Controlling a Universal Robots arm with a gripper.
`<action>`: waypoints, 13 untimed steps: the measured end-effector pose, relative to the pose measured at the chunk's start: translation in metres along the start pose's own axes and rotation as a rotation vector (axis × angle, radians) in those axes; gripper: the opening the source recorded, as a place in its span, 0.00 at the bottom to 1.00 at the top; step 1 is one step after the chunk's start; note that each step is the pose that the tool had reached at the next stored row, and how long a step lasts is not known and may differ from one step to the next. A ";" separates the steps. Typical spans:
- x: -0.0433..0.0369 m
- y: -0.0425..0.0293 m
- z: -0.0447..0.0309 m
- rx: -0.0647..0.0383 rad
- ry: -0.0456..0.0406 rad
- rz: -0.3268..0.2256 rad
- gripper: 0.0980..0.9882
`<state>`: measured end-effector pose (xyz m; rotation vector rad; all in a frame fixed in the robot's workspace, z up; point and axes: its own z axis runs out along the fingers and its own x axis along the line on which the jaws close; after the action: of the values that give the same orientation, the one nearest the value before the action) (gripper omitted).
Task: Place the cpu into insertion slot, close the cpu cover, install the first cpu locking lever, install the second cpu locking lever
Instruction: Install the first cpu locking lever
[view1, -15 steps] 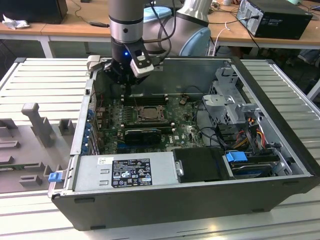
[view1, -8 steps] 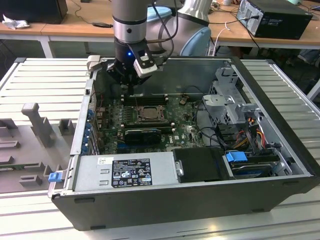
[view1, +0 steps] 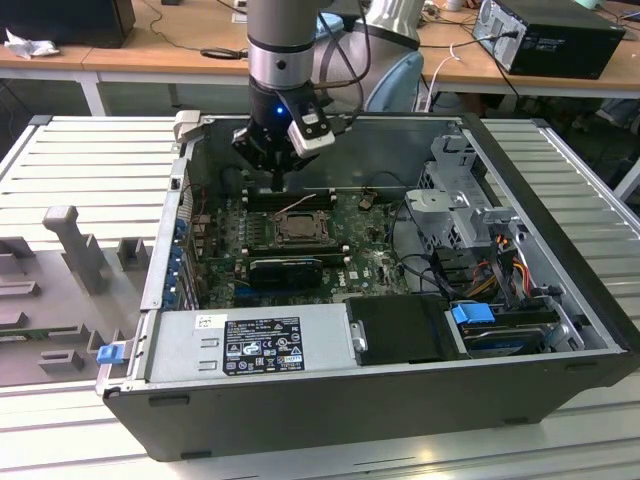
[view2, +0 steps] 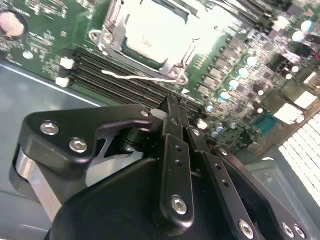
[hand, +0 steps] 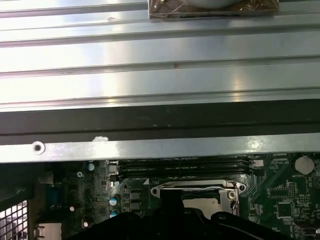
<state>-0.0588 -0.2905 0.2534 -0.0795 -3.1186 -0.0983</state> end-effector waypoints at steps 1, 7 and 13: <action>-0.0017 0.0001 0.0002 -0.011 0.0004 0.000 0.01; -0.0018 -0.0001 0.0031 -0.012 -0.0223 -0.065 0.01; -0.0020 -0.0004 0.0090 -0.012 -0.0208 -0.090 0.01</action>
<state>-0.0571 -0.2905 0.2444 0.0598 -3.1423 -0.1184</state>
